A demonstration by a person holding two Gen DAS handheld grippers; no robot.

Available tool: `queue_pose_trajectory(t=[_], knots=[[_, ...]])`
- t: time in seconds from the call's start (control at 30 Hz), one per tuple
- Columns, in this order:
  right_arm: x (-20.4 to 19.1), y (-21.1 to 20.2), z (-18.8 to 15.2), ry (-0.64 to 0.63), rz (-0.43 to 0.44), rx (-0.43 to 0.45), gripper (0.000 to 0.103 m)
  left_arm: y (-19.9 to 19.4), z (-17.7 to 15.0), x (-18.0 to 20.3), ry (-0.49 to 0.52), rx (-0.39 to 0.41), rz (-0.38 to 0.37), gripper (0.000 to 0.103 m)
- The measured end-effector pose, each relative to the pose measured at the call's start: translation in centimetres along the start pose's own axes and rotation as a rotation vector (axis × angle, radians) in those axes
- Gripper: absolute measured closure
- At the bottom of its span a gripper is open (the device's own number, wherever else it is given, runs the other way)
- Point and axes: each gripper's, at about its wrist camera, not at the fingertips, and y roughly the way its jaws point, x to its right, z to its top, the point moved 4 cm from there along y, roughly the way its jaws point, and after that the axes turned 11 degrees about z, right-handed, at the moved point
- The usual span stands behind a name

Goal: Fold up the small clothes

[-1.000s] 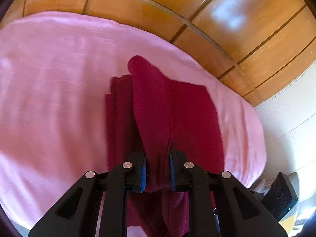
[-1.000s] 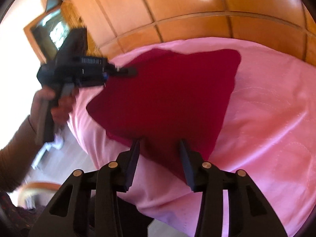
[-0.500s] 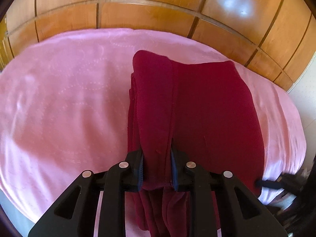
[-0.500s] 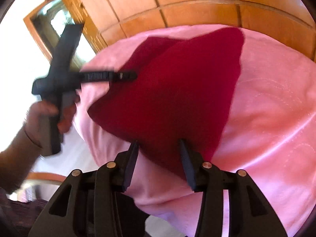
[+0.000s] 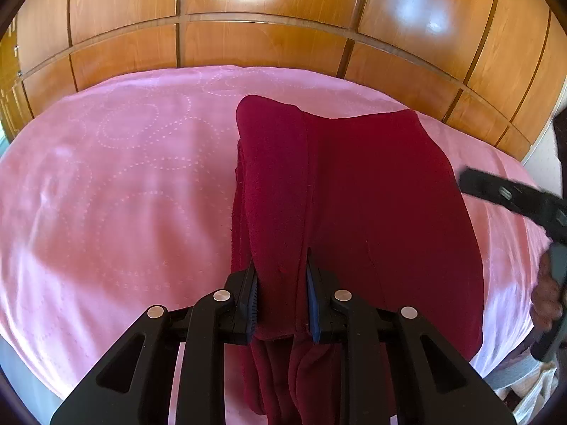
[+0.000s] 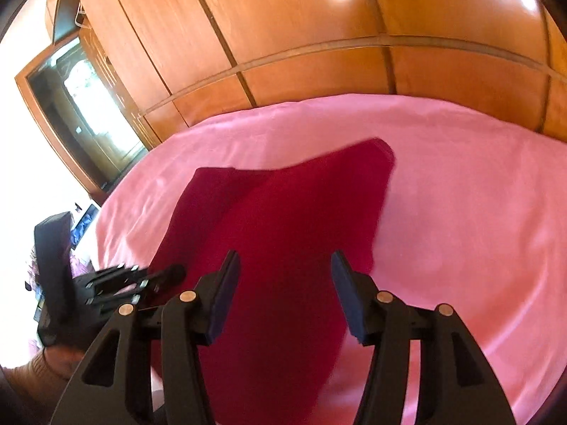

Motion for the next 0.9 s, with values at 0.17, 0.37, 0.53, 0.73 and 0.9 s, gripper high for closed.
queue_pose_trajectory(t=[0.17,0.37,0.53,0.73,0.9], knots=[[0.3,2.4,1.8,-0.026,-0.038,-0.011,0.046,0.1,-0.2,-0.3,-0.011,0.009,-0.007,0.083],[2.3,7.1,1.5,-0.008,-0.08,-0.115,0.046,1.2,-1.1,-0.8,-0.043,0.015,-0.029,0.083],[2.3,8.0,1.8,-0.009,-0.076,-0.1,0.041,1.3,-1.5,-1.7,-0.11,0.024,-0.063,0.083],[2.9,2.7,1.9,0.091,0.042,0.069,0.013,-0.6,-1.8,-1.5,-0.06,0.08,0.002,0.068],[5.8,-0.1,-0.9,0.244,0.135,0.104,0.012,-1.2,-2.1,-2.2,-0.08,0.076,-0.018,0.066]])
